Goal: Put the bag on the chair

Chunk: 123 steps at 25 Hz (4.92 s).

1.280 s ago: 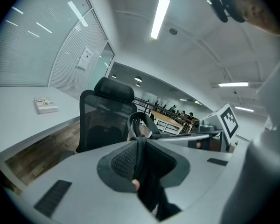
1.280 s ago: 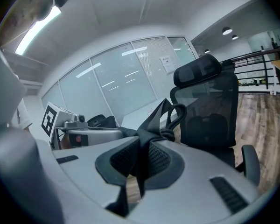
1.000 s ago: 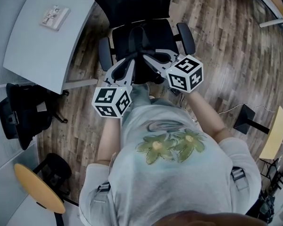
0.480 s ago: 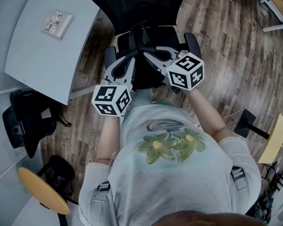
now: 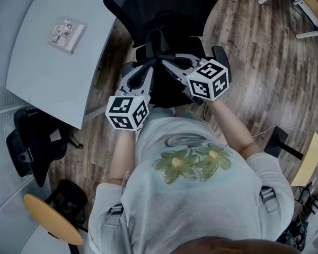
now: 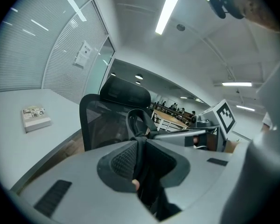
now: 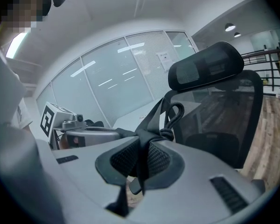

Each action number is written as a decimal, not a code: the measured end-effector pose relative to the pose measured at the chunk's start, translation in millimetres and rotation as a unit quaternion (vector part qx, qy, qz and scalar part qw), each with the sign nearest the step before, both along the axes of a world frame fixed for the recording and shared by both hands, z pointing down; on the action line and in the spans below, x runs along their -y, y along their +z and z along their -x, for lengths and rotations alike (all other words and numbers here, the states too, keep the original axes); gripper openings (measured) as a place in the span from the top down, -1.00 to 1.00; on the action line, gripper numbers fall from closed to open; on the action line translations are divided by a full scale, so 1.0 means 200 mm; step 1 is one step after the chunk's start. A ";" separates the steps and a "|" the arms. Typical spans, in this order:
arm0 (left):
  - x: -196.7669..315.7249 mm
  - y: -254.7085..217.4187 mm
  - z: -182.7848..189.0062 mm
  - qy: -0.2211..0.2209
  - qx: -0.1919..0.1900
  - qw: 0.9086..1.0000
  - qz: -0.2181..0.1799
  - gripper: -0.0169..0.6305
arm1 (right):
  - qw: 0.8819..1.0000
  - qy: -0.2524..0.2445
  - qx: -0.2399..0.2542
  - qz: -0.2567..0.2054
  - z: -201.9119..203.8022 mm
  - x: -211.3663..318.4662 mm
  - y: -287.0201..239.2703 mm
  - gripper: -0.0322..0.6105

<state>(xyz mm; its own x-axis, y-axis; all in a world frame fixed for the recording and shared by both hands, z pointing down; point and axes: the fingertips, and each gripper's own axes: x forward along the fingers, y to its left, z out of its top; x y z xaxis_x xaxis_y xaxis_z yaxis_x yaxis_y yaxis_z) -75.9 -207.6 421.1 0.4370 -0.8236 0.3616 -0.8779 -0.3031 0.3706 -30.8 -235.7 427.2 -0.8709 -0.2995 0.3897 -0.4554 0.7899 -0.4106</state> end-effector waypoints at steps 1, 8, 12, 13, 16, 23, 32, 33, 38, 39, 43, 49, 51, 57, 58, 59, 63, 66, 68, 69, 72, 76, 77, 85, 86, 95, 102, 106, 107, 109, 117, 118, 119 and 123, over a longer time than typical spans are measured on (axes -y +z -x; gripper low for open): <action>0.01 0.02 0.01 0.000 0.000 1.000 0.004 0.73 | 1.000 -0.001 -0.003 0.002 0.02 0.02 0.01 0.78; 0.12 0.15 0.11 0.002 -0.007 1.000 0.030 0.73 | 0.999 -0.003 -0.023 0.025 0.12 0.13 0.15 0.78; 0.17 0.22 0.15 0.001 -0.011 0.999 0.044 0.73 | 0.999 -0.001 -0.032 0.039 0.15 0.19 0.22 0.78; 0.19 0.24 0.16 0.000 -0.011 0.999 0.047 0.73 | 0.999 -0.001 -0.034 0.043 0.16 0.20 0.24 0.78; 0.24 0.27 0.19 0.000 -0.012 0.999 0.050 0.73 | 0.998 0.003 -0.037 0.048 0.20 0.25 0.27 0.78; 0.37 0.34 0.25 0.002 -0.014 0.999 0.048 0.73 | 0.998 0.016 -0.045 0.050 0.25 0.39 0.35 0.78; 0.43 0.51 0.25 0.001 -0.014 0.997 0.076 0.73 | 0.995 0.014 -0.074 0.062 0.25 0.45 0.53 0.77; 0.44 0.53 0.25 0.001 -0.015 0.997 0.079 0.72 | 0.995 0.014 -0.076 0.064 0.25 0.45 0.55 0.77; 0.46 0.62 0.26 0.003 -0.013 0.996 0.090 0.72 | 0.994 0.018 -0.084 0.069 0.25 0.47 0.63 0.77; 0.47 0.64 0.26 0.004 -0.010 0.996 0.093 0.72 | 0.994 0.020 -0.085 0.071 0.24 0.48 0.66 0.77; 0.49 0.73 0.25 0.010 -0.001 0.994 0.108 0.71 | 0.992 0.032 -0.085 0.082 0.23 0.50 0.74 0.77; 0.54 0.86 0.29 0.012 -0.007 0.992 0.129 0.71 | 0.990 0.038 -0.088 0.106 0.26 0.55 0.87 0.77; 0.54 0.89 0.29 0.012 -0.010 0.991 0.131 0.71 | 0.989 0.037 -0.091 0.110 0.26 0.54 0.91 0.77; 0.53 1.02 0.31 0.011 -0.006 0.988 0.151 0.72 | 0.985 0.042 -0.108 0.127 0.27 0.51 1.04 0.77; 0.53 1.04 0.30 0.011 -0.005 0.988 0.154 0.71 | 0.984 0.042 -0.110 0.130 0.26 0.51 1.05 0.77; 0.53 1.06 0.29 0.011 -0.004 0.987 0.158 0.72 | 0.984 0.043 -0.112 0.132 0.25 0.51 1.07 0.77; 0.54 1.14 0.29 0.010 -0.002 0.985 0.173 0.72 | 0.981 0.040 -0.125 0.143 0.23 0.52 1.13 0.77; 0.55 1.20 0.28 0.013 0.006 0.983 0.184 0.72 | 0.977 0.034 -0.143 0.152 0.22 0.52 1.18 0.75; 0.54 1.24 0.29 0.014 0.011 0.982 0.190 0.72 | 0.975 0.031 -0.153 0.156 0.22 0.52 1.22 0.73; 0.54 1.25 0.29 0.014 0.012 0.981 0.193 0.72 | 0.975 0.030 -0.156 0.158 0.21 0.52 1.23 0.72; 0.55 1.29 0.30 0.011 0.013 0.980 0.200 0.72 | 0.972 0.025 -0.170 0.162 0.21 0.52 1.28 0.68; 0.54 1.33 0.31 0.009 0.015 0.977 0.212 0.72 | 0.968 0.017 -0.187 0.165 0.22 0.51 1.33 0.67; 0.54 1.34 0.31 0.009 0.016 0.976 0.215 0.72 | 0.968 0.016 -0.190 0.165 0.22 0.51 1.34 0.67; 0.54 1.39 0.32 0.011 0.004 0.976 0.219 0.71 | 0.964 0.002 -0.208 0.166 0.22 0.48 1.41 0.49; 0.54 1.39 0.32 0.010 0.004 0.977 0.215 0.70 | 0.964 0.003 -0.208 0.163 0.22 0.48 1.40 0.43; 0.54 1.38 0.32 0.028 0.023 0.979 0.199 0.26 | 0.970 0.019 -0.205 0.126 0.22 0.48 1.39 0.09; 0.57 1.25 0.36 0.009 0.025 0.986 0.163 0.24 | 0.971 0.070 -0.194 0.119 0.12 0.48 1.28 0.09; 0.57 1.12 0.36 0.007 0.024 0.991 0.134 0.24 | 0.976 0.079 -0.178 0.102 0.09 0.46 1.17 0.21; 0.56 1.10 0.36 0.008 0.025 0.991 0.129 0.24 | 0.977 0.081 -0.175 0.092 0.09 0.45 1.14 0.30; 0.54 1.06 0.35 0.011 0.031 0.992 0.121 0.26 | 0.979 0.088 -0.171 0.071 0.08 0.44 1.09 0.44; 0.45 0.88 0.40 -0.015 0.035 0.996 0.078 0.58 | 0.990 0.077 -0.113 0.039 0.09 0.32 0.89 0.87; 0.42 0.85 0.41 -0.021 0.034 0.997 0.073 0.68 | 0.992 0.068 -0.103 0.033 0.10 0.29 0.85 0.87; 0.39 0.82 0.41 -0.025 0.030 0.997 0.070 0.78 | 0.993 0.062 -0.094 0.027 0.10 0.26 0.81 0.87; 0.31 0.72 0.39 -0.032 0.012 0.997 0.073 0.90 | 0.995 0.059 -0.076 0.014 0.08 0.20 0.70 0.88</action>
<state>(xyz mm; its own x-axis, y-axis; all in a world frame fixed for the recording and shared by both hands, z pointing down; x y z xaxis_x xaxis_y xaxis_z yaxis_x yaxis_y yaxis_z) -153.8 -270.5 564.8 0.3749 -0.7879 0.4885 -0.9029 -0.1907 0.3853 -47.2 -276.1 567.6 -0.7606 -0.3826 0.5245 -0.6026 0.7167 -0.3510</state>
